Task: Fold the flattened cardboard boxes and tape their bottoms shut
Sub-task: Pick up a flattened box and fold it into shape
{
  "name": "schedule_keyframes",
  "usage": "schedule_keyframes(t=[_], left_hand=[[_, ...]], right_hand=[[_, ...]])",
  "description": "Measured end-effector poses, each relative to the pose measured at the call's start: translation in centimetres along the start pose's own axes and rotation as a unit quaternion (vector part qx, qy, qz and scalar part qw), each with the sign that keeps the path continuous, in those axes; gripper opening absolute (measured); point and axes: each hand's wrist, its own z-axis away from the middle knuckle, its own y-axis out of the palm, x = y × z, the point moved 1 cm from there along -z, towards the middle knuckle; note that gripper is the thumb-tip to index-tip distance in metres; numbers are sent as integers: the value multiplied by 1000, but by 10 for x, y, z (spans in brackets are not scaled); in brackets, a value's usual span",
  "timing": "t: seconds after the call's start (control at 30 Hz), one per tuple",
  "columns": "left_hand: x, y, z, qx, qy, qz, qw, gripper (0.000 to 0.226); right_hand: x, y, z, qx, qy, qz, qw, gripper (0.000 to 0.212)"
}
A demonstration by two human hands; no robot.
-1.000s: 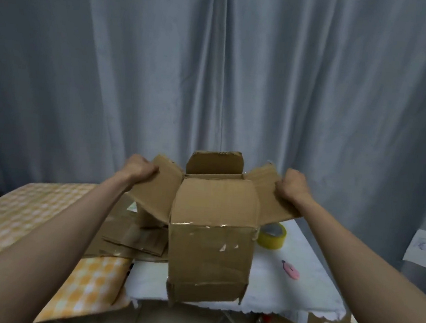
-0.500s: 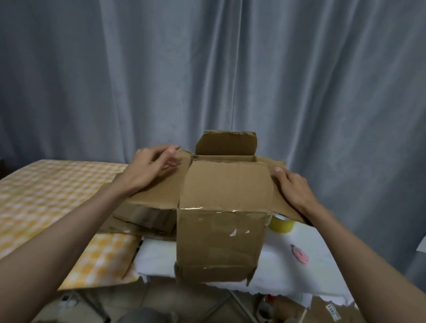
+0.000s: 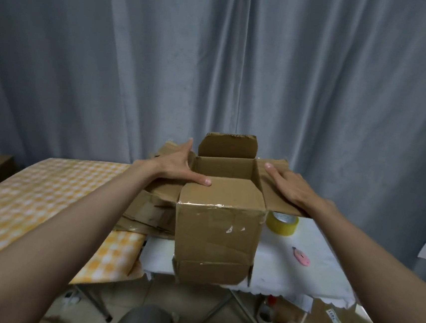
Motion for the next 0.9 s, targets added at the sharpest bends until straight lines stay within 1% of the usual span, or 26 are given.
schedule_keyframes(t=[0.07,0.17,0.23,0.27,0.33,0.43,0.5,0.57,0.63,0.67,0.7,0.73,0.77,0.83,0.87,0.9], left_hand=[[-11,-4,-7,21,21,8,1000,142],[-19,-6,-19,46,56,22,997,155],[-15,0,-26,40,66,19,997,162],[-11,5,-29,32,71,15,997,162],[-4,10,-29,27,94,0,995,154],[-1,8,-24,61,115,-54,990,135],[-1,8,-23,83,109,-93,986,124],[-1,8,-23,92,100,-127,982,119],[-2,9,-23,101,91,-151,979,120],[-2,9,-23,105,85,-154,979,121],[-3,9,-22,109,80,-154,979,122],[-3,9,-21,113,76,-154,979,120],[-5,9,-20,118,72,-159,978,119],[-10,8,-17,127,67,-179,973,117],[-12,8,-17,130,66,-192,971,120],[-13,7,-17,132,64,-199,969,123]], right_hand=[[-1,1,-2,-1,-7,9,1000,68],[-4,3,-5,-10,-17,20,1000,62],[-9,3,-10,-19,-25,34,999,56],[-11,3,-12,-22,-32,43,998,52],[-15,4,-17,-23,-42,68,997,43],[-20,5,-23,-33,-28,98,994,36],[-22,4,-25,-57,-2,107,993,40],[-25,0,-26,-77,45,93,992,45],[-25,-7,-26,-79,89,45,992,43],[-23,-12,-27,-81,104,-2,991,40],[-18,-19,-27,-88,115,-71,987,34],[-11,-26,-27,-95,118,-163,975,24],[-1,-33,-26,-96,124,-263,952,20],[20,-43,-26,-83,117,-416,898,29],[31,-43,-26,-67,103,-450,884,32],[42,-39,-26,-50,88,-443,891,34]])
